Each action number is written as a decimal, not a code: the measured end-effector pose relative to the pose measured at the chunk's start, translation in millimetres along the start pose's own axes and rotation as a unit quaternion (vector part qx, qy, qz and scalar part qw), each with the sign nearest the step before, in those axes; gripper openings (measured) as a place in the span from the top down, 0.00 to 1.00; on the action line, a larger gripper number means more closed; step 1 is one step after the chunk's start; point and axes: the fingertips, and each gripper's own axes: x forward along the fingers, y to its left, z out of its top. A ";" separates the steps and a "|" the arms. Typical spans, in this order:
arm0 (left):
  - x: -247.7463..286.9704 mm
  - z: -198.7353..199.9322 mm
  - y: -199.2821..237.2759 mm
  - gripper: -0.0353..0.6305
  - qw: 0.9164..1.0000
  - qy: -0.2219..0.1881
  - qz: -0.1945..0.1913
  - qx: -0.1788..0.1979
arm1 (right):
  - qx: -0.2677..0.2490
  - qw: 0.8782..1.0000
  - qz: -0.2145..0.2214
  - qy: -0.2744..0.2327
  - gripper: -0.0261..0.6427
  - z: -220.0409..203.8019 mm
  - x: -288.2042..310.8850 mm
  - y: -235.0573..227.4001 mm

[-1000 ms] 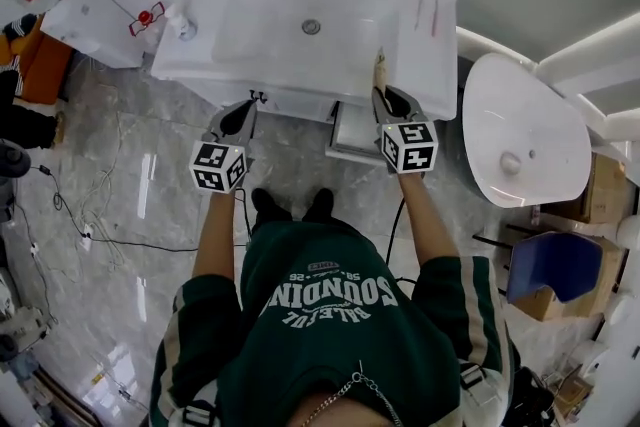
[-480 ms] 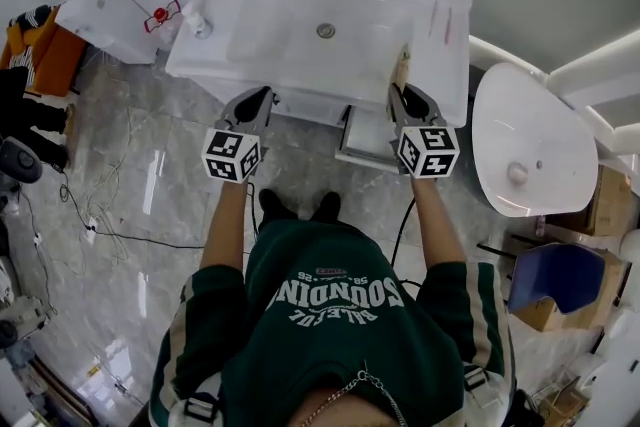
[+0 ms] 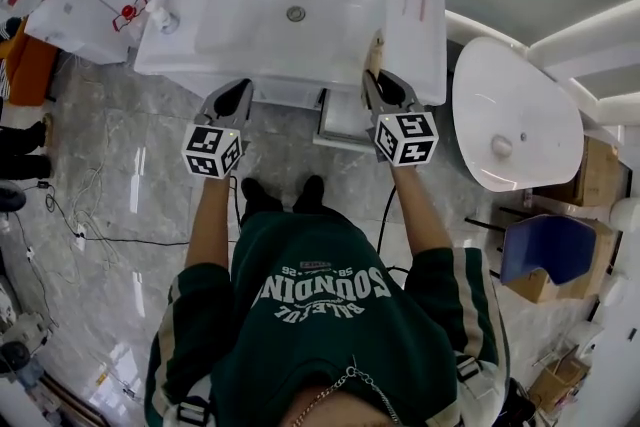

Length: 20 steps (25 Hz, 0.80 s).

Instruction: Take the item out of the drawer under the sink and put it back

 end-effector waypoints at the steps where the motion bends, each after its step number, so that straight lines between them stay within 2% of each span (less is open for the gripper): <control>1: 2.0 -2.9 -2.8 0.88 1.000 0.004 -0.003 -0.001 | 0.002 1.000 -0.001 0.004 0.89 -4.0 -1.4 -1.2; 16: 28.8 -65.2 -44.8 0.88 0.997 0.057 -0.043 -0.032 | 0.040 0.996 -0.009 0.085 0.89 -102.2 -8.2 -10.6; 20: 36.9 -80.6 -57.1 0.88 0.995 0.071 -0.053 -0.039 | 0.020 0.992 -0.001 0.125 0.89 -141.0 -8.1 -8.9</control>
